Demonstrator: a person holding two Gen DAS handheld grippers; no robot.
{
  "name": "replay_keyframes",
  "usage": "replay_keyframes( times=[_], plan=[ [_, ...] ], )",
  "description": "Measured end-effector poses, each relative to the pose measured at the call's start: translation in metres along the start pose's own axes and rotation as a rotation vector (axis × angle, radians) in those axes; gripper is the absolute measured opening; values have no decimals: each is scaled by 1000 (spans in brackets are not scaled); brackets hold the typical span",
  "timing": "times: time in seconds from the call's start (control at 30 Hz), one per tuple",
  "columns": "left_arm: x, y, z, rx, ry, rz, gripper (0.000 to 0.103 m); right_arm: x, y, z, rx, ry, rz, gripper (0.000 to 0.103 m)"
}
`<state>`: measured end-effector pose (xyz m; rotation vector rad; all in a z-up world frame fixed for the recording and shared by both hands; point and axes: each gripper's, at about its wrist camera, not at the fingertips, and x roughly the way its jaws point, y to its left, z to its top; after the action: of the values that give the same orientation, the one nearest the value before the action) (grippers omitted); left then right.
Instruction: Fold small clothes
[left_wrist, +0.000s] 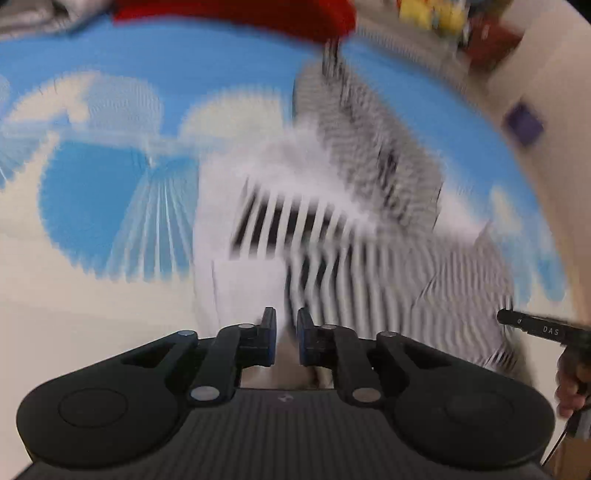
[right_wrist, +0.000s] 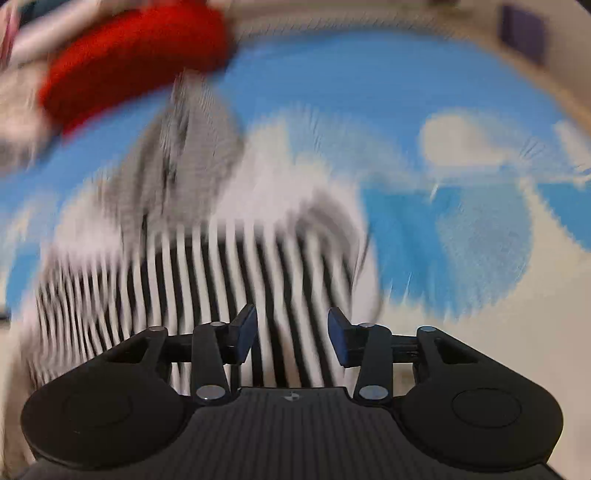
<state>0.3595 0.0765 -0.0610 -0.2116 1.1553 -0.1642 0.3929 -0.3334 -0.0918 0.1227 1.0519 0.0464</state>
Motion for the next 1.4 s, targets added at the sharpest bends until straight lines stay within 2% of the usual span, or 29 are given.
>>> replay_keyframes(
  times=[0.03,0.07,0.23,0.3,0.33,0.37,0.4,0.47,0.53,0.6,0.63,0.67,0.77,0.87,1.0,1.1,1.13,1.17,1.23,1.33,1.4],
  plan=[
    [14,0,-5,22,73,50,15,11,-1,-8,-33,55,-32,45],
    [20,0,-10,41,97,81,15,17,-4,-16,-67,62,-49,45],
    [-1,-7,-4,70,21,65,19,-4,-1,-10,-83,25,-55,47],
    [4,-7,-6,85,47,88,23,-1,0,-14,-121,74,-110,47],
    [10,-7,-9,106,76,120,28,6,1,-18,-153,113,-151,50],
    [14,-8,-11,131,102,155,39,11,1,-24,-186,134,-179,57],
    [13,-9,-13,153,102,192,44,10,2,-27,-198,123,-195,60],
    [-1,-12,-8,171,63,239,46,-1,1,-22,-167,112,-209,58],
    [-27,-17,0,168,-24,235,47,-27,4,-14,-126,23,-210,57],
    [-55,-22,7,141,-133,216,57,-60,11,-3,-94,-93,-206,57],
    [-68,-25,11,118,-193,214,68,-75,15,1,-75,-150,-199,57],
    [-79,-28,12,102,-248,214,74,-92,19,4,-40,-208,-190,57],
    [-103,-41,15,101,-392,221,81,-126,33,10,94,-295,-117,57],
    [-112,-51,17,112,-474,252,82,-148,60,9,103,-349,-102,57],
    [-115,-58,18,101,-504,270,84,-159,89,5,93,-410,-98,60],
    [-110,-63,20,110,-493,275,85,-138,101,-5,84,-436,-115,60],
    [-110,-66,19,119,-488,272,85,-127,106,-7,81,-408,-137,60],
    [-108,-69,19,126,-483,266,85,-117,108,-7,83,-375,-133,59],
    [-103,-72,13,144,-461,234,85,-105,111,-7,87,-352,-67,57],
    [-98,-81,15,148,-440,188,85,-103,121,-5,19,-397,-51,56],
    [-96,-85,15,137,-453,187,85,-104,122,-7,-11,-424,-54,55]
  ],
)
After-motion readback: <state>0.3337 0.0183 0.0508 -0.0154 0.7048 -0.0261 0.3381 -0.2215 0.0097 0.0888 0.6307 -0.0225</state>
